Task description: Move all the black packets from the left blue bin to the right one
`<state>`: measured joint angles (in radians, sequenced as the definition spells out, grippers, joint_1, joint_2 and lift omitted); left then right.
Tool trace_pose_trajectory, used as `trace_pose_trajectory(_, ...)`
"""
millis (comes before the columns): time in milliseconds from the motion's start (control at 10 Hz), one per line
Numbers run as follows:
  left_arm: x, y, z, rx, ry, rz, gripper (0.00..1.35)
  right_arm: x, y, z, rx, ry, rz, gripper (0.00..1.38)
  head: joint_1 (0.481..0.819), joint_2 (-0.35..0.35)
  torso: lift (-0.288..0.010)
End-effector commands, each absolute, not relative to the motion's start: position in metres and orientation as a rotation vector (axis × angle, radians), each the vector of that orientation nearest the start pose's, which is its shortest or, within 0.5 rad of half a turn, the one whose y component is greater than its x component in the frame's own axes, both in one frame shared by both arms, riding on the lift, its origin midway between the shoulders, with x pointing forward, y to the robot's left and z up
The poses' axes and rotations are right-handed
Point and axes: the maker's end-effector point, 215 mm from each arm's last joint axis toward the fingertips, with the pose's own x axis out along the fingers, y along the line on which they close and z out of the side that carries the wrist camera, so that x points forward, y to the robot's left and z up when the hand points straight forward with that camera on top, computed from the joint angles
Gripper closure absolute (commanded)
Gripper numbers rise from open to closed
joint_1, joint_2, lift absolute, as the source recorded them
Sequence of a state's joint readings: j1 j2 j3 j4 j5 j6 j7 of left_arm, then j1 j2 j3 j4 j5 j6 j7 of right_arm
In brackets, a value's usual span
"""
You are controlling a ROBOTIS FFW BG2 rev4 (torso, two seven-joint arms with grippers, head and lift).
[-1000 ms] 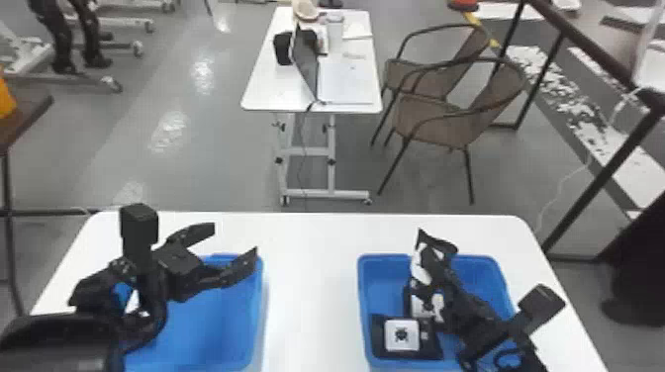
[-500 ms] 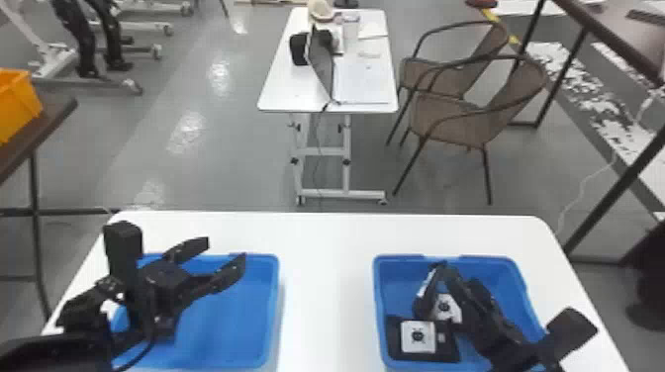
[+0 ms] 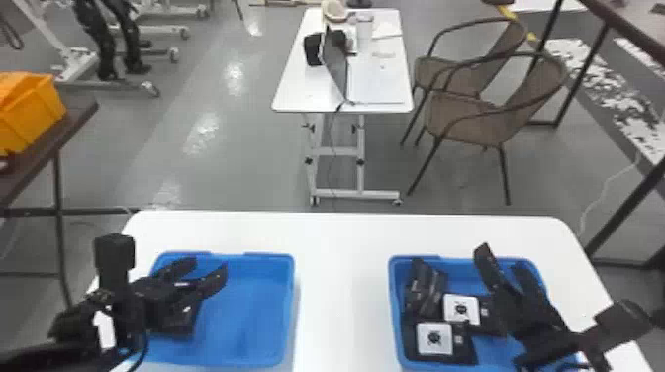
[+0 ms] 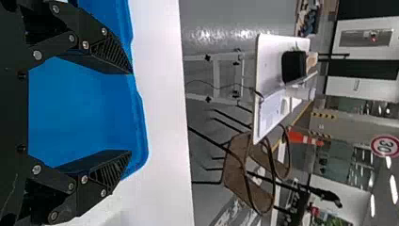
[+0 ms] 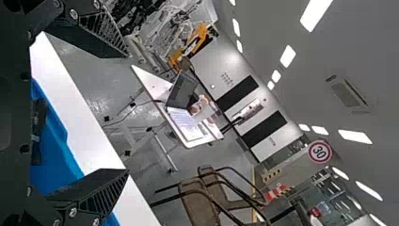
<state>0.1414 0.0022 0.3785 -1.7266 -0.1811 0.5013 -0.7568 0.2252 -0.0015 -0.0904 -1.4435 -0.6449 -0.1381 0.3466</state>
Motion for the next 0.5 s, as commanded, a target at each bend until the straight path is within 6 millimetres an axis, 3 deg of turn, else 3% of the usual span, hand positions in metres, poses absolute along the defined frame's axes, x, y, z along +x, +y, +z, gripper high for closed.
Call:
trace_pose_trajectory(0,0.471,0.330,-0.489,-0.042,0.555,-0.261,0.47,0.500,-0.244,-0.440,0.641,0.038,0.103,0.15,0.695,0.063,0.000)
trace_pose_trajectory(400,0.440,0.353,-0.540,-0.063,0.759,-0.154,0.47,0.502,-0.237,-0.435,0.655,0.036,0.126,0.15,0.695,0.125,0.000)
